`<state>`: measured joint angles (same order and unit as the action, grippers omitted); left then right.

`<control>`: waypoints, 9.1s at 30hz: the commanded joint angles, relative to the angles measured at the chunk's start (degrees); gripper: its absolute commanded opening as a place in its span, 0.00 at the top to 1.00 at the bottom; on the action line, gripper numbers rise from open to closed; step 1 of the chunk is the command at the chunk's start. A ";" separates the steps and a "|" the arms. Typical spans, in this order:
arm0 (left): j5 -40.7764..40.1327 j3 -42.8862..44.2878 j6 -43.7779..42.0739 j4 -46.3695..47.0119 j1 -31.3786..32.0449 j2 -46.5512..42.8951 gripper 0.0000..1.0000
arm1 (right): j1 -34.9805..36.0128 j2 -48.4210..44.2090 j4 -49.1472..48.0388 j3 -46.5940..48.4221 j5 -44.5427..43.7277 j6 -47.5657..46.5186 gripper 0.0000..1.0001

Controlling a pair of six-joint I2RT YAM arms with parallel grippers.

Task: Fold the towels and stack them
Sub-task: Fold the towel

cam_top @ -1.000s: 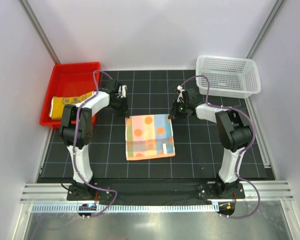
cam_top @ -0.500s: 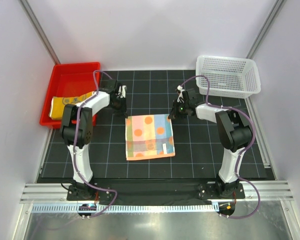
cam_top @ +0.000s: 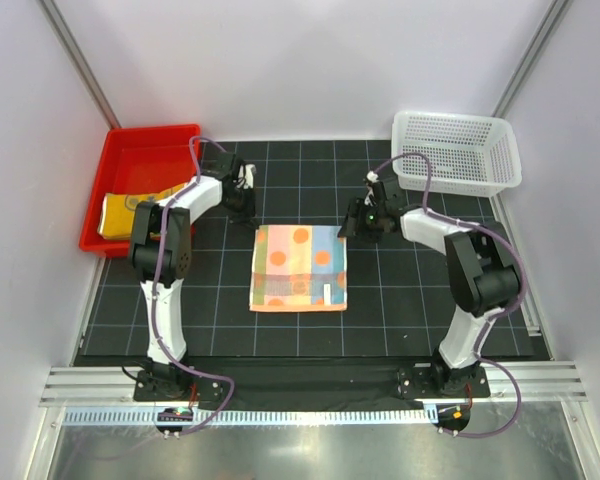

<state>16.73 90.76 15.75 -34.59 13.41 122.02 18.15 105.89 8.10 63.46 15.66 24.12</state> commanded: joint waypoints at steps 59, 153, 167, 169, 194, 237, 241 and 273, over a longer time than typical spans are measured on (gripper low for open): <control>6.91 3.03 3.32 0.13 -1.28 4.55 1.00 | 31.51 -38.12 7.27 -39.20 -36.92 52.88 0.83; 19.91 28.79 -19.00 -18.51 -2.51 -8.09 1.00 | -7.08 -7.08 34.87 39.55 9.65 -31.15 0.99; 20.80 2.77 -13.21 -16.48 4.95 -36.66 1.00 | -4.10 -36.86 37.34 17.86 9.04 -24.21 0.99; 18.79 -1.26 -11.71 -14.38 5.13 -39.47 1.00 | -4.00 -38.99 36.55 15.56 8.60 -22.73 0.99; 21.85 45.74 -21.45 -20.61 -3.21 19.58 1.00 | -4.27 9.08 18.19 25.49 1.57 -34.66 0.99; 15.01 -3.91 -19.09 -3.82 -0.49 -13.11 1.00 | 9.53 -20.98 13.44 -5.70 -11.00 -22.37 0.99; 14.21 -6.90 -18.04 -3.12 0.21 -15.49 1.00 | 10.93 -23.61 13.44 -8.79 -11.18 -19.38 0.99; -1.78 -21.24 -12.06 3.65 3.73 -25.85 0.80 | 18.32 -27.05 11.59 -18.29 -7.58 -9.62 0.78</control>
<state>20.05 70.15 2.17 -33.85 17.10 100.55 35.66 79.96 20.51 45.60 6.46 12.71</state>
